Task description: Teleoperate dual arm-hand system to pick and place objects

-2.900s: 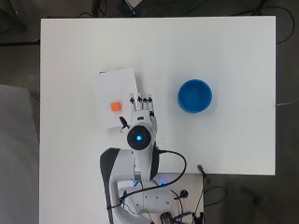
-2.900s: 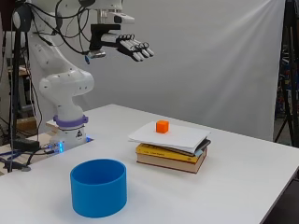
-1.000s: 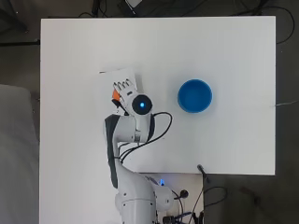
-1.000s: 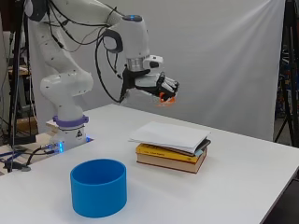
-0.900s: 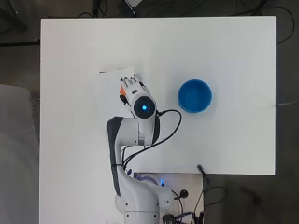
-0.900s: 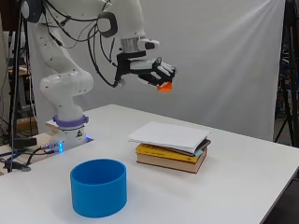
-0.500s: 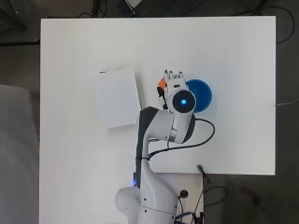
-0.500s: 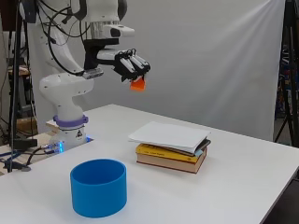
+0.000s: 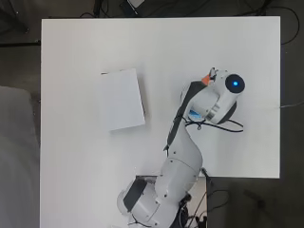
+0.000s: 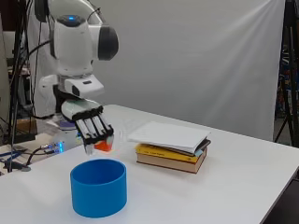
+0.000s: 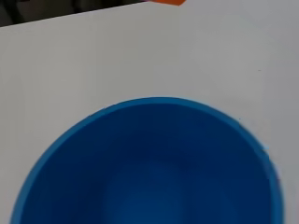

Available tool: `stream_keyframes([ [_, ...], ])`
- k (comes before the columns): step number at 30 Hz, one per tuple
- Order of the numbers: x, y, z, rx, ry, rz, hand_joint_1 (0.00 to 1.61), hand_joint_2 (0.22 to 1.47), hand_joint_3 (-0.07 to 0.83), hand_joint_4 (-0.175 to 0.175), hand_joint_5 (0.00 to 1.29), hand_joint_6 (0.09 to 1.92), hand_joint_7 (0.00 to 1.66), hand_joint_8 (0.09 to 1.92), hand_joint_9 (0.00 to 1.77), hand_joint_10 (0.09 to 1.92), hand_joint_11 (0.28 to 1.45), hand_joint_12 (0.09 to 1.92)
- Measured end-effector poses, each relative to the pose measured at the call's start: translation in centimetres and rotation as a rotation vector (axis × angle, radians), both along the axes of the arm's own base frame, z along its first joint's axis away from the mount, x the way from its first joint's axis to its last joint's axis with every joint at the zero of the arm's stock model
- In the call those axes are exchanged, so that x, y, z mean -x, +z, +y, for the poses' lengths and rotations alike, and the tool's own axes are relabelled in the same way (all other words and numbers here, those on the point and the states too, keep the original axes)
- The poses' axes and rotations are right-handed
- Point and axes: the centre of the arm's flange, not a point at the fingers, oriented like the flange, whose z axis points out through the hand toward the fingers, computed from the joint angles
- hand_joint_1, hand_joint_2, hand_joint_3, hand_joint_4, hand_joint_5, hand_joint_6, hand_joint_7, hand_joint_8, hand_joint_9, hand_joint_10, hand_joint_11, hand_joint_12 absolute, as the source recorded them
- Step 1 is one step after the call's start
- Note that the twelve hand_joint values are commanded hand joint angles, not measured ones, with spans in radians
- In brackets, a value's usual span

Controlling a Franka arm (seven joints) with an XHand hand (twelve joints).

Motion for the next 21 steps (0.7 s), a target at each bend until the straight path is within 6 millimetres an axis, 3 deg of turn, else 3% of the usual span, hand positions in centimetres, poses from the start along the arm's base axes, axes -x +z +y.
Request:
stream_keyframes([
  [3,4.3,2.8,-4.0,0.047,-0.093,-0.044,1.06,1.36,0.001,-0.031,0.44,1.74,0.69,1.53,0.69,1.34,0.64,0.6],
  [5,7.3,3.3,-6.5,0.038,-0.153,-0.074,1.05,1.36,0.001,-0.024,0.44,1.74,0.68,1.54,0.69,1.33,0.64,0.58],
  [8,11.6,1.4,-9.8,0.011,-0.244,-0.065,1.04,1.37,0.001,-0.016,0.44,1.74,0.66,1.57,0.68,1.33,0.65,0.56],
  [10,13.0,-0.1,-10.3,-0.008,-0.265,-0.049,1.04,1.37,0.001,-0.011,0.43,1.74,0.65,1.59,0.66,1.34,0.66,0.55],
  [12,12.0,-1.6,-8.5,-0.027,-0.222,-0.032,1.03,1.38,0.002,-0.007,0.43,1.74,0.64,1.61,0.65,1.35,0.66,0.54],
  [18,5.3,-5.3,2.4,-0.07,0.05,0.011,1.01,1.4,0.0,0.008,0.42,1.75,0.6,1.68,0.62,1.47,0.67,0.57],
  [21,4.1,-6.6,6.4,-0.097,0.144,0.023,1.01,1.4,0.0,0.009,0.42,1.73,0.59,1.7,0.62,1.51,0.65,0.63],
])
